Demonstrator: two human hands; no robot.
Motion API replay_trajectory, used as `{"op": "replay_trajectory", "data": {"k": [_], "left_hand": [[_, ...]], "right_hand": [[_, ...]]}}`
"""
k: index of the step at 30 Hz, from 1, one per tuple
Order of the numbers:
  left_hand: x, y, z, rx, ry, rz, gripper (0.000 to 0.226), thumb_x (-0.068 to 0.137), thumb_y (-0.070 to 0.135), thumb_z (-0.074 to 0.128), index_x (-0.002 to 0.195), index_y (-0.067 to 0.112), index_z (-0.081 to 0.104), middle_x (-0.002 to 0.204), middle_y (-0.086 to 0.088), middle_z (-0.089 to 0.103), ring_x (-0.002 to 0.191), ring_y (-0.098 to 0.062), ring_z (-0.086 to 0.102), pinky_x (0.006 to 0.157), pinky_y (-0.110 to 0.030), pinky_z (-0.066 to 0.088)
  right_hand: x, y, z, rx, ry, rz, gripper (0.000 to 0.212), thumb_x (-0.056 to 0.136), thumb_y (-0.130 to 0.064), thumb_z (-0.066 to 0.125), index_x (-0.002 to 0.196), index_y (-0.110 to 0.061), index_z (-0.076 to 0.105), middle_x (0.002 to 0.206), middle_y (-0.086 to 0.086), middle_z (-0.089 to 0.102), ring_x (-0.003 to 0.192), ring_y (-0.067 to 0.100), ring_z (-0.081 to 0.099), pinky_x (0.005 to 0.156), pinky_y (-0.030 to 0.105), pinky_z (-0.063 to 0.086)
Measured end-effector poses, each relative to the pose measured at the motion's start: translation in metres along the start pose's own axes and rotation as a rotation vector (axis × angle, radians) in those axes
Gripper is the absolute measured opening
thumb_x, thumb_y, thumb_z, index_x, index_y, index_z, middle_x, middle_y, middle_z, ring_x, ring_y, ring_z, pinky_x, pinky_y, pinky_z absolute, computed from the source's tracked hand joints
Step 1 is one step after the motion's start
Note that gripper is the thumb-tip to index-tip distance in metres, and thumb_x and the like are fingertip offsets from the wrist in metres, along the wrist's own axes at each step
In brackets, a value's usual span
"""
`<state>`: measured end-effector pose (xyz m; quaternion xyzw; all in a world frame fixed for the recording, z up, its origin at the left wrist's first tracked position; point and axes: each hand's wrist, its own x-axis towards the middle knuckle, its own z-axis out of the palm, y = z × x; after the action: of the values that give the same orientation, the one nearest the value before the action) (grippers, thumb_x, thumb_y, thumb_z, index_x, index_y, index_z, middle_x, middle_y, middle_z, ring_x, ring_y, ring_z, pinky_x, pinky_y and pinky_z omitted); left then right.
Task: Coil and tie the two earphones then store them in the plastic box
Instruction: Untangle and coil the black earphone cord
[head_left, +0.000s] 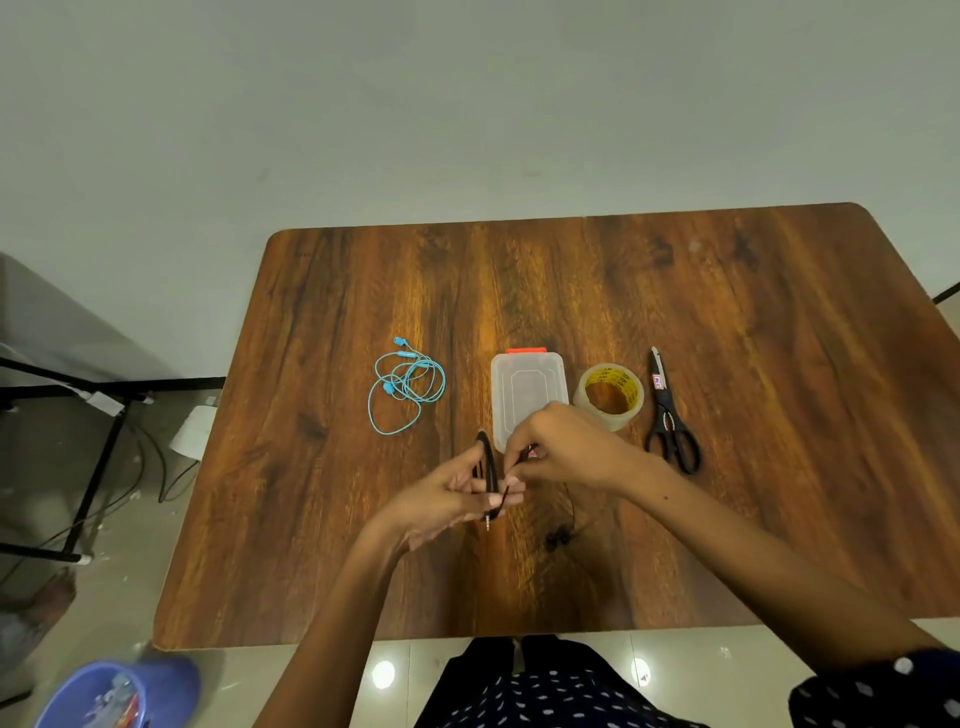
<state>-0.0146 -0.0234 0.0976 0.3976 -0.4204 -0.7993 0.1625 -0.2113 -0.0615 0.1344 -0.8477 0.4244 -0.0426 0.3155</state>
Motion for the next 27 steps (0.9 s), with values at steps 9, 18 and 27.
{"op": "replay_trajectory", "data": {"k": [9, 18, 27], "left_hand": [[-0.007, 0.013, 0.002, 0.043, -0.321, -0.03, 0.074, 0.092, -0.008, 0.047, 0.147, 0.03, 0.017, 0.135, -0.024, 0.051, 0.125, -0.032, 0.052, 0.101, -0.033, 0.045], [-0.014, 0.004, 0.016, -0.098, -0.541, 0.0, 0.075, 0.092, -0.003, 0.044, 0.148, 0.033, 0.01, 0.136, -0.019, 0.051, 0.125, -0.026, 0.053, 0.102, -0.033, 0.042], [-0.014, 0.01, 0.004, -0.282, -0.298, 0.125, 0.073, 0.087, 0.013, 0.064, 0.142, 0.031, 0.02, 0.135, -0.014, 0.055, 0.124, -0.022, 0.054, 0.096, -0.027, 0.047]], "right_hand": [[0.009, 0.026, -0.015, 0.483, 0.001, -0.054, 0.013, 0.074, -0.01, 0.077, 0.088, -0.008, 0.075, 0.087, 0.002, 0.073, 0.083, 0.008, 0.067, 0.077, 0.016, 0.05], [0.017, 0.049, -0.006, 0.759, 0.203, 0.081, 0.016, 0.07, -0.003, 0.079, 0.078, -0.016, 0.075, 0.075, -0.009, 0.073, 0.079, 0.007, 0.067, 0.085, 0.031, 0.049], [0.01, 0.042, 0.043, 1.025, 0.512, 0.218, 0.014, 0.076, -0.005, 0.073, 0.09, -0.006, 0.075, 0.086, 0.006, 0.075, 0.085, 0.022, 0.071, 0.078, 0.029, 0.058]]}}
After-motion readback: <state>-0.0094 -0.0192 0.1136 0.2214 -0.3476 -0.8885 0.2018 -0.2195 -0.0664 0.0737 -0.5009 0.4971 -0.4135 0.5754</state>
